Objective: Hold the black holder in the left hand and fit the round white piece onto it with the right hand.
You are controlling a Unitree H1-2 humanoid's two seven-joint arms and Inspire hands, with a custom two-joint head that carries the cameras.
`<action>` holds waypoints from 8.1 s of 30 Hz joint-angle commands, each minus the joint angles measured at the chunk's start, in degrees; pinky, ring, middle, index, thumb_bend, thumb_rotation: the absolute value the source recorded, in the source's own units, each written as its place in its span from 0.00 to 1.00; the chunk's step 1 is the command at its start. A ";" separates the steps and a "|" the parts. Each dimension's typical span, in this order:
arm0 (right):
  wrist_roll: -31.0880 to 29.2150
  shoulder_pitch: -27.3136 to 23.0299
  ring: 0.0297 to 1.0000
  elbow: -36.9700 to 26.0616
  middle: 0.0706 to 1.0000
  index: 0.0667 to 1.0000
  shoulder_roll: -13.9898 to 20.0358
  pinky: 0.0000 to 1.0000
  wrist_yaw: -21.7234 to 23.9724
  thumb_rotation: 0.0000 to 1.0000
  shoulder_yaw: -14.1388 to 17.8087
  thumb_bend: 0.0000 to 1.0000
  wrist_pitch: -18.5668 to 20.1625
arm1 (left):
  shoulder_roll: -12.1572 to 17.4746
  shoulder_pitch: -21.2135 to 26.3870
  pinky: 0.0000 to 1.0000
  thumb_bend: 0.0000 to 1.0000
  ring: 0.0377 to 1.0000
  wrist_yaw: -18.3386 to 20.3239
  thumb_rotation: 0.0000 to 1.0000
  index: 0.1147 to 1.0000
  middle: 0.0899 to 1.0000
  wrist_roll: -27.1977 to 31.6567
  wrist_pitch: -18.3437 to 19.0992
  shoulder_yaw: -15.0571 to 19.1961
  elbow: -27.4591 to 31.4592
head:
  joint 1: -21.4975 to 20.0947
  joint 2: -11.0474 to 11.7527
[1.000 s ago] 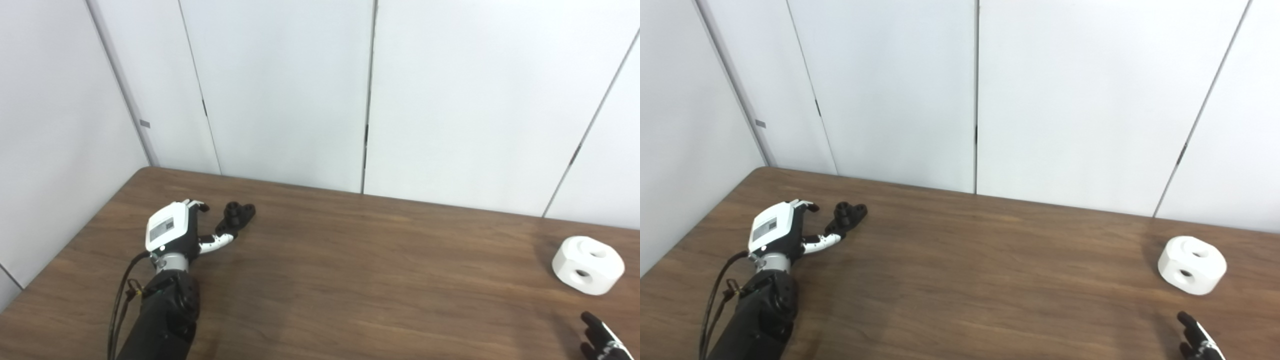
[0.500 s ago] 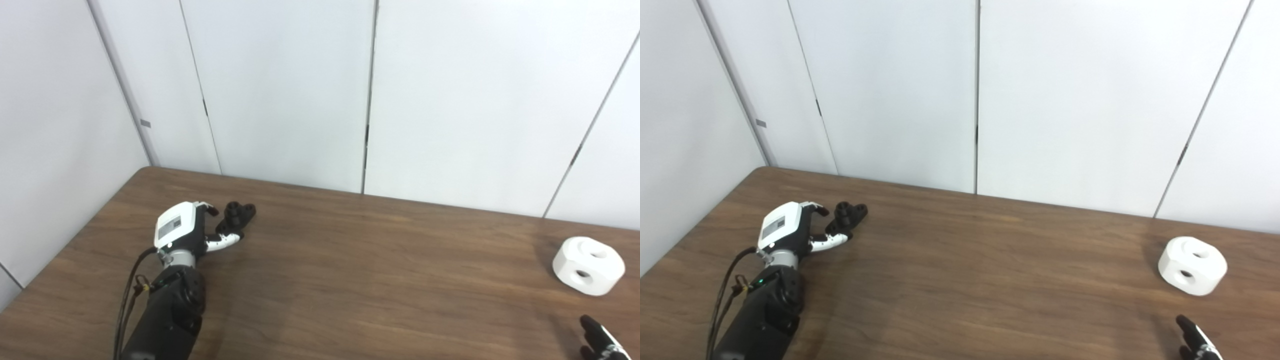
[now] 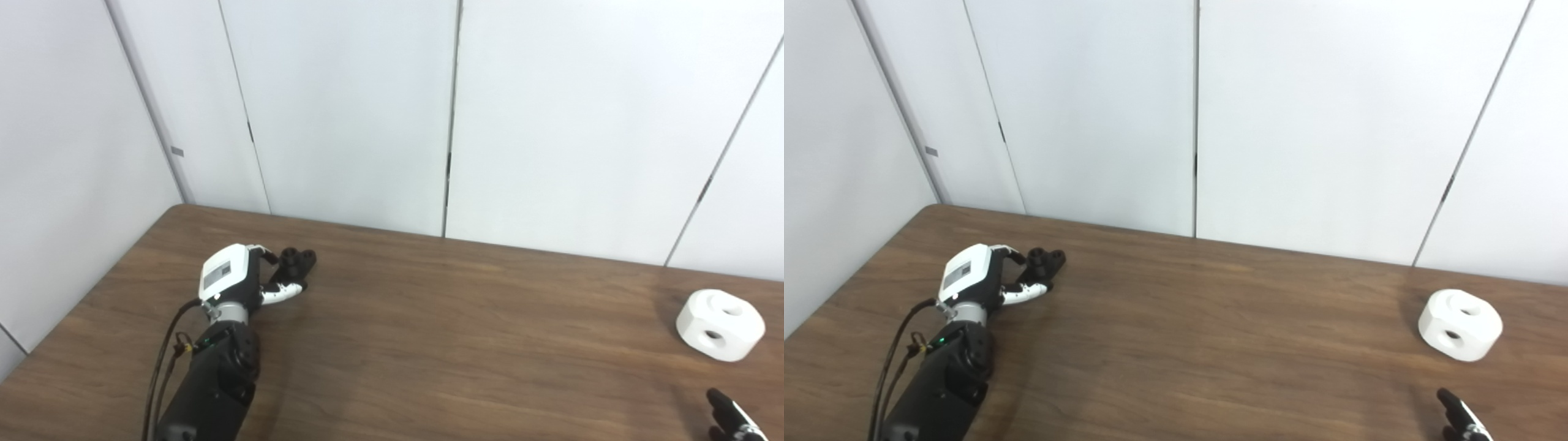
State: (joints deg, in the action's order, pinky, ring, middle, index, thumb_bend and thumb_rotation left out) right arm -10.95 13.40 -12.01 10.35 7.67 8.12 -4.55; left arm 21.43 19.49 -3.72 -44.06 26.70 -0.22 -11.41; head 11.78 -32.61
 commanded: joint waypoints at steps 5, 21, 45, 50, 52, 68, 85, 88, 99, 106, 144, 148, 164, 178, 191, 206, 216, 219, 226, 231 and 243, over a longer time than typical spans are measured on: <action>-0.13 0.51 1.00 -1.18 0.95 0.87 -0.35 1.00 -0.30 0.77 -0.09 0.62 0.11 | 2.02 3.23 0.92 0.80 0.92 -1.78 0.35 0.63 0.86 -0.97 0.11 0.19 0.15 | 0.07 -0.04; -0.34 0.71 0.99 -2.10 0.94 0.87 -0.31 1.00 -0.64 0.77 0.08 0.60 0.74 | 2.19 3.46 0.92 0.82 0.91 -6.46 0.35 0.59 0.83 -0.80 -0.92 -2.26 -3.12 | 0.13 -0.59; -0.91 0.66 1.00 -2.74 0.94 0.87 -0.35 1.00 -0.78 0.77 0.23 0.61 1.38 | 1.37 3.96 0.92 0.53 0.86 -11.67 0.08 0.42 0.75 2.51 -3.12 -2.41 -6.56 | -0.08 -1.19; -1.20 0.72 0.99 -2.81 0.93 0.86 -0.35 1.00 -0.85 0.76 0.30 0.61 1.47 | 1.46 3.89 0.90 0.52 0.85 -12.54 0.05 0.41 0.73 3.53 -4.00 -2.37 -6.86 | -0.04 -1.19; -1.24 0.72 0.99 -2.86 0.93 0.86 -0.41 1.00 -0.95 0.76 0.33 0.61 1.54 | 1.54 3.89 0.89 0.52 0.85 -12.73 0.05 0.41 0.73 3.83 -4.04 -2.52 -6.87 | -0.11 -1.28; -1.29 0.81 0.99 -3.09 0.93 0.87 -0.26 1.00 -0.86 0.76 0.35 0.60 1.50 | 1.71 3.25 0.77 0.52 0.80 -11.80 0.05 0.41 0.70 5.91 -3.68 -2.47 -6.38 | -0.11 -1.51; -1.16 0.67 0.98 -4.16 0.93 0.86 -0.70 1.00 -1.32 0.75 0.22 0.59 2.63 | 1.54 -2.49 0.68 0.52 0.77 -9.51 0.05 0.42 0.70 8.82 -7.62 -2.99 1.36 | -0.65 -2.44; -0.89 0.68 0.98 -4.52 0.93 0.87 -0.83 1.00 -1.63 0.76 0.21 0.60 3.21 | 1.57 -4.72 0.70 0.52 0.80 -7.32 0.05 0.42 0.72 9.65 -9.84 -4.06 4.36 | -0.91 -2.61; -0.41 0.45 0.98 -5.51 0.93 0.87 -1.33 1.00 -2.07 0.77 0.16 0.59 4.15 | 0.52 -11.20 0.71 0.52 0.80 -4.16 0.06 0.42 0.74 9.34 -17.26 -7.87 10.85 | -1.81 -3.36; -0.77 0.45 0.98 -5.54 0.92 0.86 -1.27 1.00 -1.81 0.76 0.17 0.60 4.26 | 0.35 -12.37 0.73 0.52 0.81 -2.69 0.06 0.42 0.76 6.57 -17.37 -10.08 13.63 | -1.97 -3.57; -1.40 -0.10 0.99 -4.51 0.94 0.88 -0.34 1.00 -1.40 0.78 0.56 0.58 5.05 | -4.57 -10.22 0.64 0.51 0.73 -7.14 0.07 0.42 0.69 -1.47 -14.46 -1.81 22.48 | 0.26 -3.33; -1.33 -0.09 0.99 -4.50 0.94 0.88 -0.27 1.00 -1.42 0.78 0.50 0.58 5.16 | -3.95 -9.79 0.67 0.51 0.76 -5.02 0.08 0.43 0.72 -3.05 -12.08 -1.88 22.97 | 0.20 -3.34; -1.53 -0.07 0.99 -4.45 0.94 0.88 -0.17 1.00 -1.27 0.79 0.35 0.57 5.24 | -5.95 -5.35 1.00 0.85 1.00 11.72 0.62 0.95 1.00 -20.80 0.21 -1.05 19.71 | -0.01 -3.28; -0.97 -0.17 0.99 -4.57 0.93 0.87 -0.37 1.00 -1.47 0.78 0.13 0.60 5.49 | -9.70 -0.56 1.00 0.87 1.00 10.67 0.63 0.91 1.00 -24.96 0.21 3.55 9.72 | -0.29 -3.38; -1.22 -0.07 1.00 -4.53 0.93 0.88 -0.52 1.00 -1.02 0.77 -0.38 0.62 4.94 | -18.67 6.35 1.00 0.86 1.00 6.18 0.66 0.84 0.98 -29.51 0.21 12.45 -2.06 | -0.69 -3.52; -0.30 -0.43 0.99 -3.78 0.93 0.89 -0.51 1.00 -1.11 0.78 -0.89 0.62 3.68 | -22.56 11.18 1.00 0.85 0.99 1.66 0.67 0.85 0.98 -28.10 0.21 16.00 -9.38 | -1.19 -4.20; -0.79 -0.29 0.99 -4.12 0.94 0.89 -0.32 1.00 -1.02 0.78 -0.79 0.61 3.94 | -22.08 10.66 1.00 0.76 0.98 -0.25 0.53 0.78 0.95 -27.66 0.21 15.72 -9.73 | -0.99 -4.42; -0.53 -0.30 0.99 -4.24 0.93 0.89 -0.22 1.00 -1.11 0.78 -0.75 0.61 3.99 | -21.22 10.13 1.00 0.73 0.97 -0.44 0.47 0.72 0.92 -26.95 0.20 14.81 -9.60 | -0.74 -4.48; -0.65 -0.27 1.00 -4.45 0.94 0.90 0.02 1.00 -0.92 0.79 -0.80 0.61 4.10 | -19.67 9.17 1.00 0.70 0.95 -2.56 0.34 0.66 0.88 -28.47 0.21 13.14 -9.99 | -0.66 -4.50; -1.05 -0.31 1.00 -4.54 0.94 0.90 0.13 1.00 -1.01 0.78 -0.86 0.61 4.08 | -19.50 9.42 1.00 0.70 0.97 -3.02 0.37 0.67 0.91 -29.86 0.21 14.12 -9.85 | -0.40 -4.63; -1.77 -0.26 1.00 -4.70 0.93 0.90 0.30 1.00 -1.01 0.77 -0.77 0.61 4.37 | -18.37 9.02 1.00 0.71 0.96 -3.49 0.35 0.67 0.91 -31.00 0.21 13.00 -10.70 | -0.37 -4.61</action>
State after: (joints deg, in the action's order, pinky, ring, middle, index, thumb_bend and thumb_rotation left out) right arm -12.28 13.67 -15.24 10.16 6.07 7.23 0.08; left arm 1.86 27.17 -5.33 -73.67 26.71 13.40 -22.16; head 11.34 -37.18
